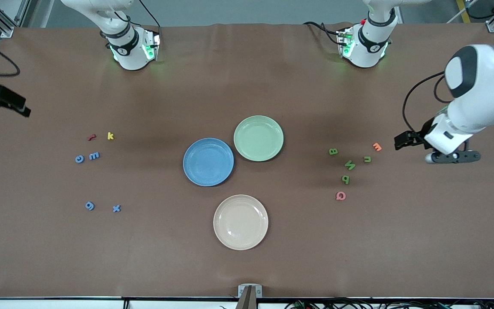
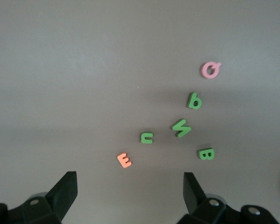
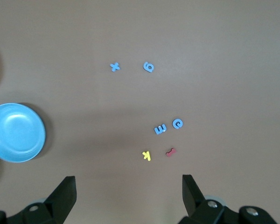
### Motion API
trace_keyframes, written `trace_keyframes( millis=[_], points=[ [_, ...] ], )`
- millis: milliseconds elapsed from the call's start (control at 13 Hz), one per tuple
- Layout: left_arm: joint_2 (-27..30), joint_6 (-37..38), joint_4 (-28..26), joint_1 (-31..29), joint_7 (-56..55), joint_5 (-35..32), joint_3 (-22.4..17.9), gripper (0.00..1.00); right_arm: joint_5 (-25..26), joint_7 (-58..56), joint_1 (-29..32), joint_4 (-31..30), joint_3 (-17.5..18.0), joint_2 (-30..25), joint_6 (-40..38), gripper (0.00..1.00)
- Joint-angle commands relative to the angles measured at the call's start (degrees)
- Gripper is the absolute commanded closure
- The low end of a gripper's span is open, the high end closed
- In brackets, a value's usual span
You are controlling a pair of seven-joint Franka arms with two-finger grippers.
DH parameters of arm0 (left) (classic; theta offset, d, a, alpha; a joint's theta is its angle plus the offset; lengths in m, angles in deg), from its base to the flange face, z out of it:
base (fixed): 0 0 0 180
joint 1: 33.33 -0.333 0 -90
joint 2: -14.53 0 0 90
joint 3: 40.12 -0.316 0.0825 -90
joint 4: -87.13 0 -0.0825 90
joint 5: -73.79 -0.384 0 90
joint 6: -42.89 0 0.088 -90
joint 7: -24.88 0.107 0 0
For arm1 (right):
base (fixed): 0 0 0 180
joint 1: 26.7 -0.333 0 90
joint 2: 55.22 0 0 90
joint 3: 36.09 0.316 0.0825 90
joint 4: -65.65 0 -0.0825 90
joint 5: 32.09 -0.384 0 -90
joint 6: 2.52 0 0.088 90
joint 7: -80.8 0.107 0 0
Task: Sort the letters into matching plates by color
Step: 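Grasp the green n with the left gripper while the right gripper grasps the blue 6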
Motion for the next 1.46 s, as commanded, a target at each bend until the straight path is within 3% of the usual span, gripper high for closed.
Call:
trace_keyframes(
  millis=[0,231,308,386,463,694,1002,1388],
  points=[
    [-2.1,-7.1,-4.4,0.3,-1.3,-0.8,1.0,0.00,0.0,-1.1,1.8,2.3,0.4,8.3,3.9,0.00],
    [-6.5,-14.9,-7.3,1.5,-4.2,-2.7,1.6,0.00,0.0,-0.6,0.9,1.3,0.5,14.8,10.2,0.00],
    [-9.1,-16.0,-6.9,2.4,-5.9,-4.6,1.6,0.00,0.0,-0.5,0.6,1.1,0.5,17.2,13.3,0.09],
    [-11.0,-18.0,-6.8,2.4,-8.2,-7.1,1.6,0.00,0.0,-0.4,0.3,1.1,0.5,19.5,15.8,0.24],
    [-12.6,-19.4,-6.7,2.5,-9.6,-9.0,1.7,0.00,0.0,-0.3,0.2,1.1,0.5,21.7,18.7,0.29],
    [-15.1,-21.3,-7.0,2.1,-10.4,-10.0,1.7,0.00,0.2,-0.6,0.8,1.1,0.5,28.7,28.5,0.33],
    [-16.5,-21.8,-8.1,1.5,-10.4,-10.1,1.8,0.13,0.7,-1.2,1.2,1.2,0.5,36.5,39.7,0.35],
    [-18.6,-25.0,-9.2,1.4,-10.4,-10.1,1.9,0.19,1.4,-1.2,1.2,1.1,0.4,39.8,42.8,0.34]
  ],
)
